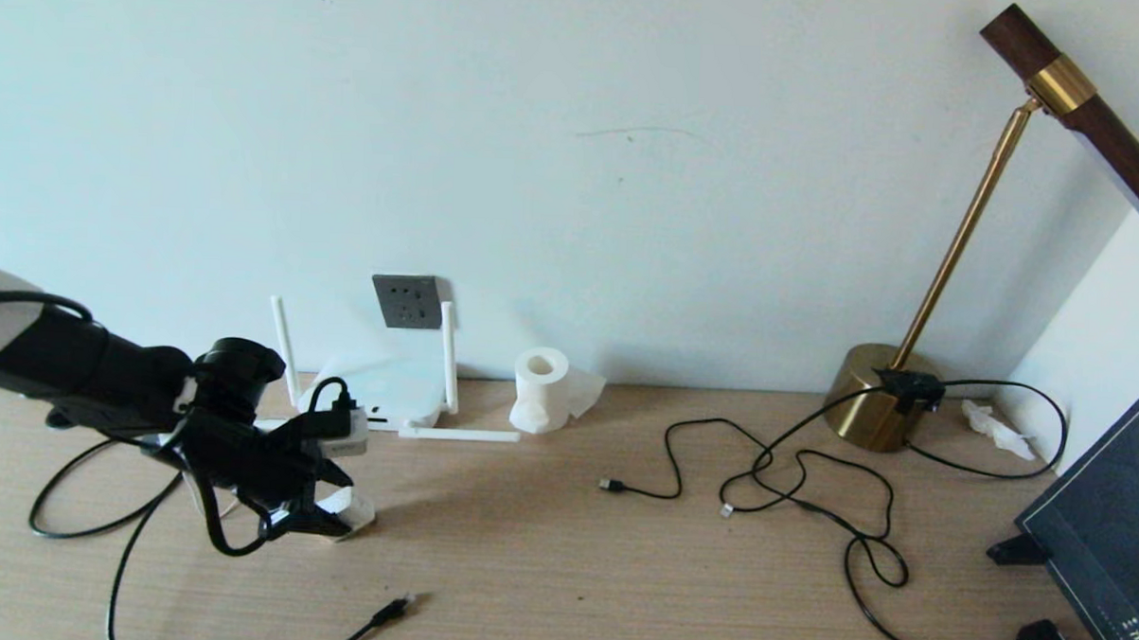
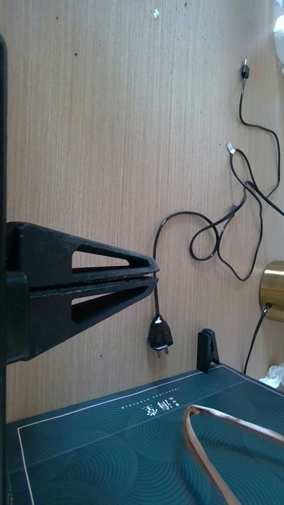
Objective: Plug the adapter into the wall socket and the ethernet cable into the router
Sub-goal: Pick up plug, then align plug and socket
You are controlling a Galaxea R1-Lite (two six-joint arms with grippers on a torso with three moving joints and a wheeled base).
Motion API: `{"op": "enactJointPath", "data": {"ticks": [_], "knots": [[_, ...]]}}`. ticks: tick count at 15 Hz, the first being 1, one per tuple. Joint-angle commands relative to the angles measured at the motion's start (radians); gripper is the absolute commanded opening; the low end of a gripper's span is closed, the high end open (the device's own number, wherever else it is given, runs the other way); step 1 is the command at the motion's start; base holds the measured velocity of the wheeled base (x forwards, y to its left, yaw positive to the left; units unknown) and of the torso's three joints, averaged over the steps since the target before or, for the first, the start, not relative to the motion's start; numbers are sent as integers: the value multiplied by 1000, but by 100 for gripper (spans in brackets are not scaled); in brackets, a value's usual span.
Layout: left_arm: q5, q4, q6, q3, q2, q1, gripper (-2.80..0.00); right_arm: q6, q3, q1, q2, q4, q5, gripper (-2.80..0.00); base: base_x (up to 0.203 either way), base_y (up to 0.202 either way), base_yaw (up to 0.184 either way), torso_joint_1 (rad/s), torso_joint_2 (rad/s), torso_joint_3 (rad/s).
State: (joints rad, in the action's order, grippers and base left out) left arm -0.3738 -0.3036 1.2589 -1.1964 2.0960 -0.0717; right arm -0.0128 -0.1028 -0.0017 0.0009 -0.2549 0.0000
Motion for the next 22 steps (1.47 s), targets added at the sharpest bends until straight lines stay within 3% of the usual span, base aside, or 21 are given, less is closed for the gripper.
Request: {"op": "enactJointPath", "data": {"ticks": [1, 5, 8, 10, 13, 14, 15, 17, 18, 19, 20, 21, 22], "knots": [[-2, 0, 7, 0, -4, 0, -280, -1, 0, 0, 1, -1, 1, -280, 0, 0, 0, 0, 0, 0], [-2, 8, 5, 26, -8, -1, -280, -1, 0, 0, 1, -1, 0, -280, 0, 0, 0, 0, 0, 0], [-5, 83, -2, 67, -11, 0, -280, -1, 0, 0, 1, -1, 0, -280, 0, 0, 0, 0, 0, 0], [-35, 102, -6, 81, -42, 0, -280, -1, 0, 0, 1, -1, 0, -280, 0, 0, 0, 0, 0, 0], [-122, 99, -97, 129, -164, 2, -280, -1, 0, 0, 1, -1, 0, -280, 0, 0, 0, 0, 0, 0], [-158, 98, -173, 135, -223, 8, -280, -1, 0, 0, 1, -1, 1, -280, 0, 0, 0, 0, 0, 0], [-201, 96, -302, 127, -285, 18, -280, -1, 0, 0, 1, -1, 1, -280, 0, 0, 0, 0, 0, 0], [-255, 96, -683, 63, -388, 57, -280, -1, 0, 0, 1, -1, 0, -280, 0, 0, 0, 0, 0, 0], [-266, 99, -915, 18, -427, 80, -280, -1, 0, 0, 1, -1, 0, -280, 0, 0, 0, 0, 0, 0], [-265, 105, -1122, -25, -453, 96, -280, -1, 0, 0, 1, -1, 0, -280, 0, 0, 0, 0, 0, 0], [-225, 130, -1280, -55, -469, 110, -280, 1, 0, 0, 1, -1, 1, -280, 0, 0, 0, 0, 0, 0], [-137, 197, -1354, -57, -468, 116, -280, -1, 0, 0, 1, -1, 0, -280, 0, 0, 0, 0, 0, 0], [-73, 305, -1368, -19, -457, 118, -280, 0, 0, 0, 1, -1, 0, -280, 0, 0, 0, 0, 0, 0]]}}
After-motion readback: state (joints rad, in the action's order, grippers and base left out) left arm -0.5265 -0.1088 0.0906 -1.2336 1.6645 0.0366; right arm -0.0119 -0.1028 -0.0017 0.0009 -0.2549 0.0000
